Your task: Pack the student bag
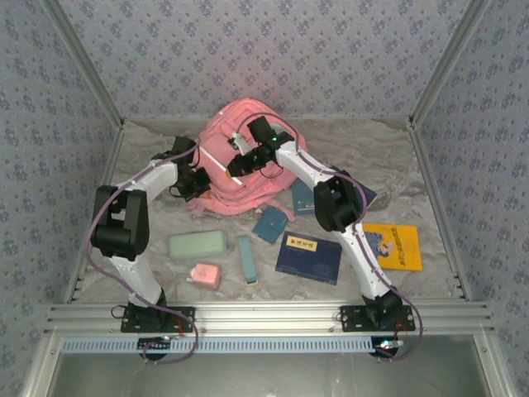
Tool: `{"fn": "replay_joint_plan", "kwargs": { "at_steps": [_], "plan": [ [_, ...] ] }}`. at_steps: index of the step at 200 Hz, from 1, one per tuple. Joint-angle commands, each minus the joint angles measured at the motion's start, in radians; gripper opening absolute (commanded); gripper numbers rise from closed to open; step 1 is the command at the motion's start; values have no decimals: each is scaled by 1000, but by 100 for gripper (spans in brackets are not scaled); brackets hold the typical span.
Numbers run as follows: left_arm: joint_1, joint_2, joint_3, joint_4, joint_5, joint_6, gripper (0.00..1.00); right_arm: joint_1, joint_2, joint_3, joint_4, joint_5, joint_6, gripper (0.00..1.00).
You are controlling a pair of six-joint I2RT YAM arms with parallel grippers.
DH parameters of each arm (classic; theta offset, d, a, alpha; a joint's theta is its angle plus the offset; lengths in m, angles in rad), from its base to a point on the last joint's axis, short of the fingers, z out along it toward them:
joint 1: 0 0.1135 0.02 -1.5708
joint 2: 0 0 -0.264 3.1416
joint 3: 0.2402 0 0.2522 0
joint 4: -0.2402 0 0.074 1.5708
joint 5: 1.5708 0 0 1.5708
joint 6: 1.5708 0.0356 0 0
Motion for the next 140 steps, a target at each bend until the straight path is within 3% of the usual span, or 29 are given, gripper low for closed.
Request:
{"fn": "replay_joint_plan", "kwargs": {
  "at_steps": [1,21,42,83,115,140],
  "plan": [
    [1,-39,9,50,-17,25,0,32,-11,21,46,-104,105,0],
    [3,-136,-12,50,-48,43,0,17,-64,-41,238,-111,277,0],
    [7,-201,-3,5,-49,65,10,13,-98,-49,325,-78,379,0],
    [30,-249,-39,-47,-51,89,12,12,-111,-37,276,-69,381,0],
    [107,-234,-96,-34,-30,60,0,13,-109,-65,228,-73,327,0],
    [159,-196,-150,16,33,7,0,19,-94,-65,205,-97,292,0]
  ]
}}
